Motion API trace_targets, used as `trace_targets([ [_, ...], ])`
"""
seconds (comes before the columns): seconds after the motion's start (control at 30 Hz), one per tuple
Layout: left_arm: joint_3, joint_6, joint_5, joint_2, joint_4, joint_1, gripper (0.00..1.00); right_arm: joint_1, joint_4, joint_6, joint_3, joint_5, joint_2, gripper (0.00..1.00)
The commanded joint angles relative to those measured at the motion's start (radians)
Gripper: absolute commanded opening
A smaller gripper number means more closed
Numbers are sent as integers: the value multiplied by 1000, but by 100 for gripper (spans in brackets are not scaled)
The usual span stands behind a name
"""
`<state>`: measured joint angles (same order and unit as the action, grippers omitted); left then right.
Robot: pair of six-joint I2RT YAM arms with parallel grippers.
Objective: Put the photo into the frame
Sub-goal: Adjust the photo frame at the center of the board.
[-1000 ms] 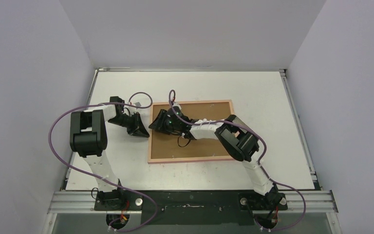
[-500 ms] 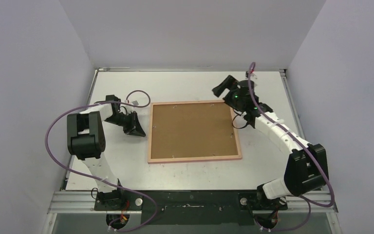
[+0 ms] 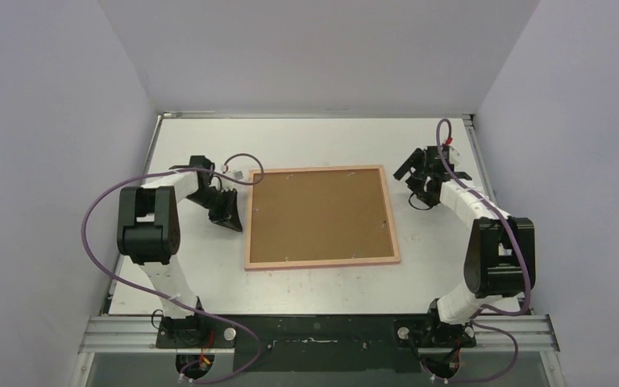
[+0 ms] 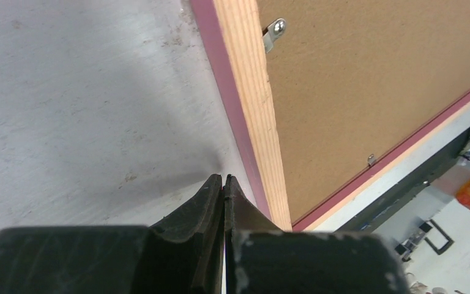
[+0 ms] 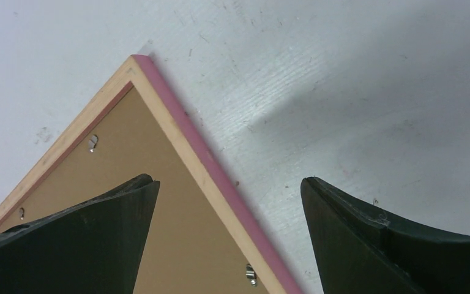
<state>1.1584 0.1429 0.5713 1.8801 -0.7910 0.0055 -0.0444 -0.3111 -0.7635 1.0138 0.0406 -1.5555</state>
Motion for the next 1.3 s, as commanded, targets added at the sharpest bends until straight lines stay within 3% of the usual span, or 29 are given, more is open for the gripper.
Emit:
trace_targets([
  [0.0,10,54,-58,-52,-12,-60,0,10,56,-24,23,38,-60,90],
  [0.63,-13,68,-25,-50,-10,-229,0,-68,119,-83,243,173,-363,90],
  [1.03,19,69,15,-24,-24,-342,0,-240,-14,-64,760,201,-692,90],
  [1.27,31,56,61,24,-16,-382,0,-312,-33,-62,955,255,-834,90],
])
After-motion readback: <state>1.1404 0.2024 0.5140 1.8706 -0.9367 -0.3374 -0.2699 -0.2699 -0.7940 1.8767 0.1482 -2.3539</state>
